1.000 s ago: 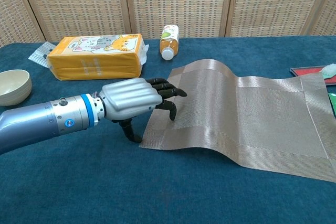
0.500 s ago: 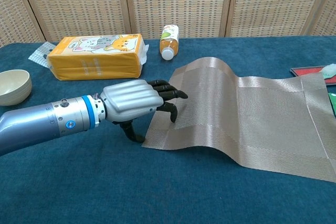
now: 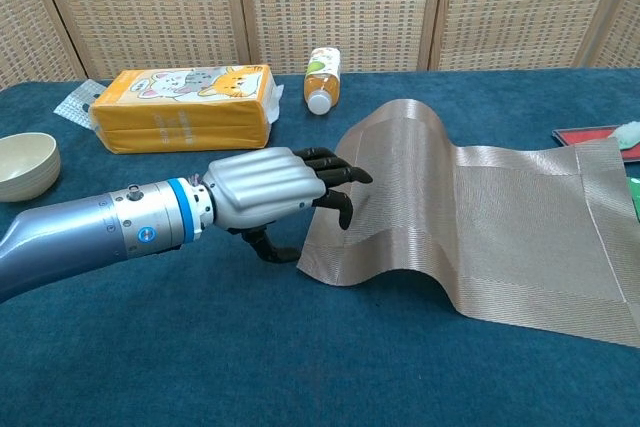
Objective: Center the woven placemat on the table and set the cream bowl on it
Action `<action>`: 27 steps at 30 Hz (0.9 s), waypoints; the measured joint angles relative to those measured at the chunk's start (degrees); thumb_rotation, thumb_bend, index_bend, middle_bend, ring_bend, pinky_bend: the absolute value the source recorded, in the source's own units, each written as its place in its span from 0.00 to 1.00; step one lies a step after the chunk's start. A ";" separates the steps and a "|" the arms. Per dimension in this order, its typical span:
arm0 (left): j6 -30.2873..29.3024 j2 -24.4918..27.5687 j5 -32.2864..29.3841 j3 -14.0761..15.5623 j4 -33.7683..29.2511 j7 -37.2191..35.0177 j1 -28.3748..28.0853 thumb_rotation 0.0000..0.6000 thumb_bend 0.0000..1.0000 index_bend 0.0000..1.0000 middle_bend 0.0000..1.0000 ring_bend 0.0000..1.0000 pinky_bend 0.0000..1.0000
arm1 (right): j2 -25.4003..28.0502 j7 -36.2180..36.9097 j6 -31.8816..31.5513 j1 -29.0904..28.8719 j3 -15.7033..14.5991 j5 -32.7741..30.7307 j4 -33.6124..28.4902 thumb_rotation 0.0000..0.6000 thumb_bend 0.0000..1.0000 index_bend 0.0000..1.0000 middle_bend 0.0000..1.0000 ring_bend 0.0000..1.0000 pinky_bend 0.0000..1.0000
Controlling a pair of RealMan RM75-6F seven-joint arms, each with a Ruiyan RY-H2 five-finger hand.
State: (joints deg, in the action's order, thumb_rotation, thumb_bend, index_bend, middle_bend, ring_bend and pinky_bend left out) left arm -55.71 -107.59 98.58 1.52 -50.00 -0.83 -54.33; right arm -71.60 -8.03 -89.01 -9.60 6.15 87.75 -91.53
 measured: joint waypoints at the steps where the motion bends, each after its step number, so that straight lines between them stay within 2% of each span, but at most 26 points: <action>1: 0.07 0.00 -0.10 -0.04 -0.16 0.11 -0.04 1.00 0.34 0.31 0.00 0.00 0.00 | 0.02 0.02 -0.03 0.03 0.04 0.04 -0.03 1.00 0.00 0.00 0.00 0.00 0.00; 12: 1.15 -0.91 -1.12 0.16 -0.68 1.27 -0.07 1.00 0.34 0.31 0.00 0.00 0.00 | 0.35 0.48 -0.19 0.24 0.19 0.42 -0.22 1.00 0.00 0.00 0.00 0.00 0.00; 17: 1.50 -1.72 -1.45 0.14 -0.39 1.53 -0.17 1.00 0.42 0.31 0.00 0.00 0.00 | 0.40 0.57 -0.16 0.29 0.19 0.64 -0.26 1.00 0.00 0.00 0.00 0.00 0.00; 27: 2.35 -3.01 -2.13 -0.05 0.20 2.56 -0.56 1.00 0.47 0.32 0.00 0.00 0.00 | 0.59 0.77 -0.38 0.48 0.26 1.01 -0.55 1.00 0.00 0.00 0.00 0.00 0.00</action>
State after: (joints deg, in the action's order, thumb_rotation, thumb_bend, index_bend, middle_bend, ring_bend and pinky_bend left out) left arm -53.36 -110.60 96.46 1.48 -49.81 1.73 -54.88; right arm -71.01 -7.27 -89.38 -9.12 6.41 88.77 -92.07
